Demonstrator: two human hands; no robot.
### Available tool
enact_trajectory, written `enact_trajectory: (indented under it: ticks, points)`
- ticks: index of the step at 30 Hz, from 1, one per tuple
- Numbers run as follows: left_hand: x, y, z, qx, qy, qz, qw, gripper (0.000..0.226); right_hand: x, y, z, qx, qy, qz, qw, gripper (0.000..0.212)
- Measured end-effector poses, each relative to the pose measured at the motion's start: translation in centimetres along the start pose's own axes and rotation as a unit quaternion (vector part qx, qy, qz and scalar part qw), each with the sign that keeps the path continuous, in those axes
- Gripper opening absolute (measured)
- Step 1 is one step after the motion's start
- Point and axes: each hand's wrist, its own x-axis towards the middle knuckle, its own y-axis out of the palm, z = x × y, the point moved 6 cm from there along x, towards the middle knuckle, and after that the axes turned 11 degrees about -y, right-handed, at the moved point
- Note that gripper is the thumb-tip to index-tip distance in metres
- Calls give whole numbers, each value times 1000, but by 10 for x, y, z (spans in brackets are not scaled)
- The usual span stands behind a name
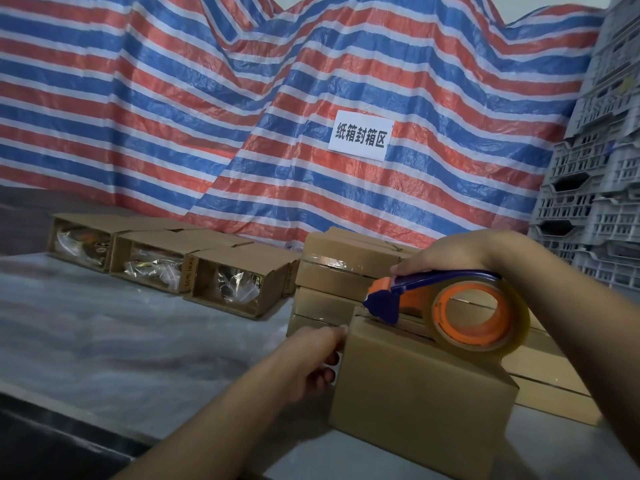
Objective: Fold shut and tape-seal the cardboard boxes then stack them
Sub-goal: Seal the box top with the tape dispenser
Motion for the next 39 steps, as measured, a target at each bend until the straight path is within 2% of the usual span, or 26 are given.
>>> enact_trajectory:
  ticks: [3,6,9,11,15,19,25,31,37,39]
  points:
    - [3,-2,0,100,9,-34,994,43,0,0,-1,-10,-1,-4,1000,55]
    - [3,-13,-6,224,64,-101,967,45,0,0,-1,4,3,2,1000,54]
    - [-7,-27,-31,193,176,-171,950,42,1,0,-2,6,8,2,1000,52]
    - [-19,-24,-50,151,215,-155,952,40,3,0,-3,3,1,1,1000,52]
    - [-24,4,-59,180,146,-60,971,32,4,0,-3,11,6,7,1000,50]
    - [-19,8,-51,169,93,-23,981,32,4,3,-3,17,24,13,999,54]
    - [-22,4,-58,230,115,-51,965,33,-6,0,1,15,37,53,998,56]
    - [-23,1,-58,237,118,-64,962,30,-49,-10,-42,40,91,47,994,51]
    - [-22,3,-59,248,126,-74,958,33,-66,5,-85,6,94,8,995,57]
    - [-25,1,-64,277,141,-102,945,34,-65,9,-88,17,93,0,996,57]
